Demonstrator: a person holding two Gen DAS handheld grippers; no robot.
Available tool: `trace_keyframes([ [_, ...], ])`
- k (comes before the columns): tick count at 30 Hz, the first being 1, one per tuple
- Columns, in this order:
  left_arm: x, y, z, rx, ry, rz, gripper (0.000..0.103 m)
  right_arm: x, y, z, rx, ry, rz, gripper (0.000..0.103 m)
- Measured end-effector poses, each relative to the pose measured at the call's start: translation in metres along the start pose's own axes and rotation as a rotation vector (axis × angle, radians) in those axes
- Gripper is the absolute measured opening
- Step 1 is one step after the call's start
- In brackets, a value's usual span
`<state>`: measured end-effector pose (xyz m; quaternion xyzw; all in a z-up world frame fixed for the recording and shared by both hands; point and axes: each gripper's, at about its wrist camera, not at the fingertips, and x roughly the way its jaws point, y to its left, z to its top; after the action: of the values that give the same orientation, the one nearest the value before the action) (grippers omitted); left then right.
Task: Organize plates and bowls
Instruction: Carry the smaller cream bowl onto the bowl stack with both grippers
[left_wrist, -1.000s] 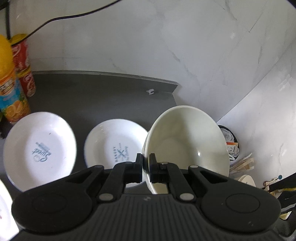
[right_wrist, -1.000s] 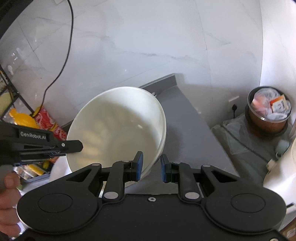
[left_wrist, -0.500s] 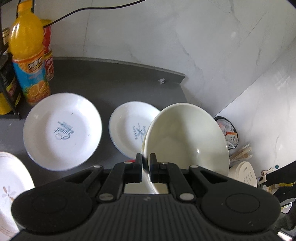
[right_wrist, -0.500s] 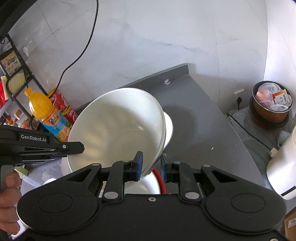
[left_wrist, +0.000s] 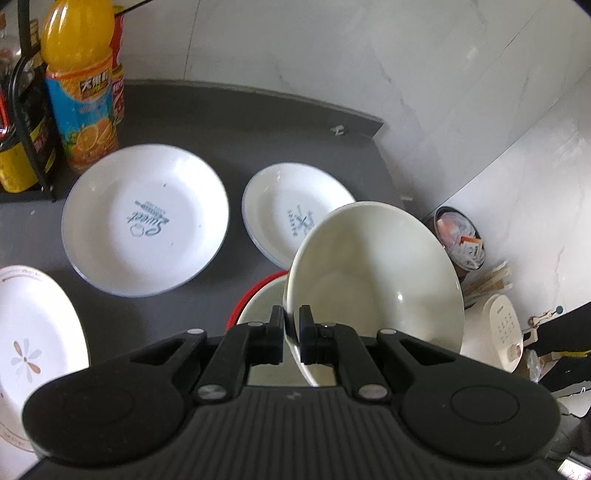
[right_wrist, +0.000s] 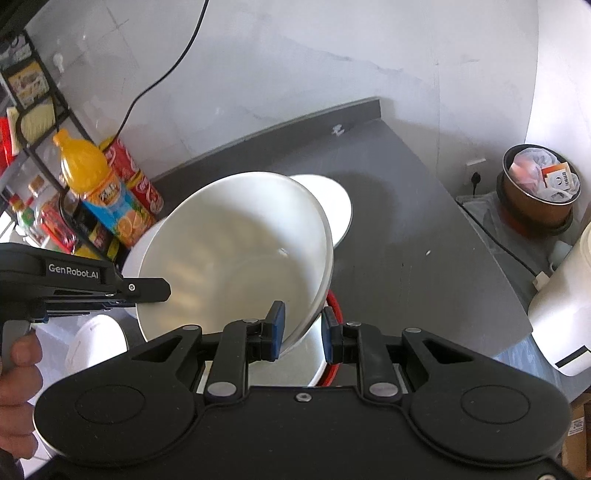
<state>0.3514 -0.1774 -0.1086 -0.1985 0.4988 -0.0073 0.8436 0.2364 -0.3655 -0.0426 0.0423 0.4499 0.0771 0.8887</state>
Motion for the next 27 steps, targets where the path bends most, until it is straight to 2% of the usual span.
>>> trace_keyframes([
  [8,0.01,0.013,-0.019,-0.032,0.053,0.04,0.006,0.009,0.005,-0.009,-0.044,0.048,-0.002,0.021],
  [19,0.014,0.019,-0.026,-0.065,0.073,0.072,0.006,0.023,0.012,-0.016,-0.129,0.124,-0.006,0.021],
  [24,0.023,0.021,-0.031,-0.079,0.1,0.081,0.006,0.026,0.009,-0.015,-0.126,0.135,-0.004,0.021],
  [27,0.024,0.02,-0.033,-0.076,0.089,0.091,0.006,0.03,0.01,-0.015,-0.136,0.137,-0.018,0.021],
])
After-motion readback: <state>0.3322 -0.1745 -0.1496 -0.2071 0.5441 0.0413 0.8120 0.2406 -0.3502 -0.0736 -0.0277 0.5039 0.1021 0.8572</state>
